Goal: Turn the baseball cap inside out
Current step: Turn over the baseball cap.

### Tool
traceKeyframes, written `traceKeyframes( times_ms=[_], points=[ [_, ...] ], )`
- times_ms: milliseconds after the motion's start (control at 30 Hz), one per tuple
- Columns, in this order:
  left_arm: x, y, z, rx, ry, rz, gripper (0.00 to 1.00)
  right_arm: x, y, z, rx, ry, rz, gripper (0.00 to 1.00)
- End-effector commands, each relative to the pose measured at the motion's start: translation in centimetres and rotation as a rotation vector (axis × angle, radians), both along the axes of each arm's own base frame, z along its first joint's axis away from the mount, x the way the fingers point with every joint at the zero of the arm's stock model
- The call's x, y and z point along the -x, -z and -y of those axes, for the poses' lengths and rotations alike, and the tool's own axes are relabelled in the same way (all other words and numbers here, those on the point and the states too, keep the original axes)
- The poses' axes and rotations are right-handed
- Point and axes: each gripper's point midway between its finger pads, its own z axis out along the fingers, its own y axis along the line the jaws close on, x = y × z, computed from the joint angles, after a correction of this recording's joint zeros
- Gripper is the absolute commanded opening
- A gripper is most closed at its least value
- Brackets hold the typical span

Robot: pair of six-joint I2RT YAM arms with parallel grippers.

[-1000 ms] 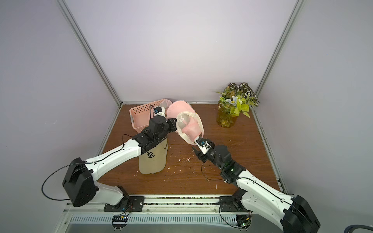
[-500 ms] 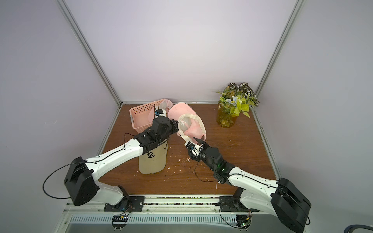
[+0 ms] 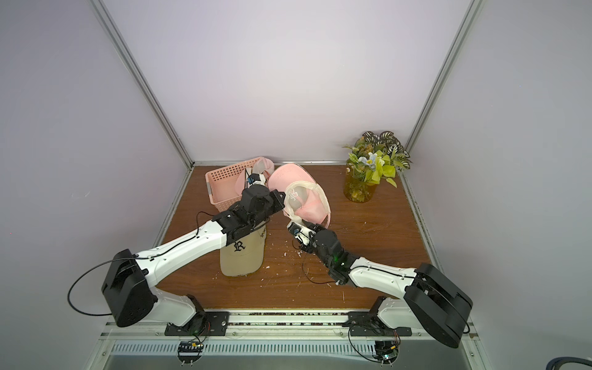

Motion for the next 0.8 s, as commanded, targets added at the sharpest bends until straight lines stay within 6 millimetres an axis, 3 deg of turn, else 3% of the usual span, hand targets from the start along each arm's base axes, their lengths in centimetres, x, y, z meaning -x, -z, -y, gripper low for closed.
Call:
traceKeyframes(
  times_ms=[0, 167, 333, 467, 500, 633, 767],
  points=[
    [0.4, -2.3, 0.5, -0.007, 0.044, 0.091, 0.00, -0.2, -2.7, -1.4, -0.065, -0.024, -0.007, 0.10],
    [-0.1, -4.4, 1.0, -0.191, 0.146, 0.303, 0.00, 2.9, -0.6, -3.9, -0.048, -0.231, -0.186, 0.00],
    [0.1, -6.0, 1.2, -0.366, 0.223, 0.506, 0.00, 6.7, 1.1, -5.5, -0.075, -0.423, -0.365, 0.00],
    [0.7, -6.7, 1.3, -0.358, 0.286, 0.571, 0.00, 6.8, 0.8, -5.0, -0.106, -0.413, -0.360, 0.02],
    [0.9, -6.8, 1.4, -0.351, 0.296, 0.577, 0.00, 6.5, 0.4, -4.6, -0.116, -0.392, -0.339, 0.07],
    [1.3, -6.2, 1.2, -0.360, 0.317, 0.569, 0.00, 5.1, -2.4, -2.7, -0.181, -0.281, -0.228, 0.47],
    [1.8, -5.2, 1.2, -0.365, 0.343, 0.542, 0.00, 4.6, -5.8, -1.3, -0.256, -0.217, -0.144, 0.57]
  ],
)
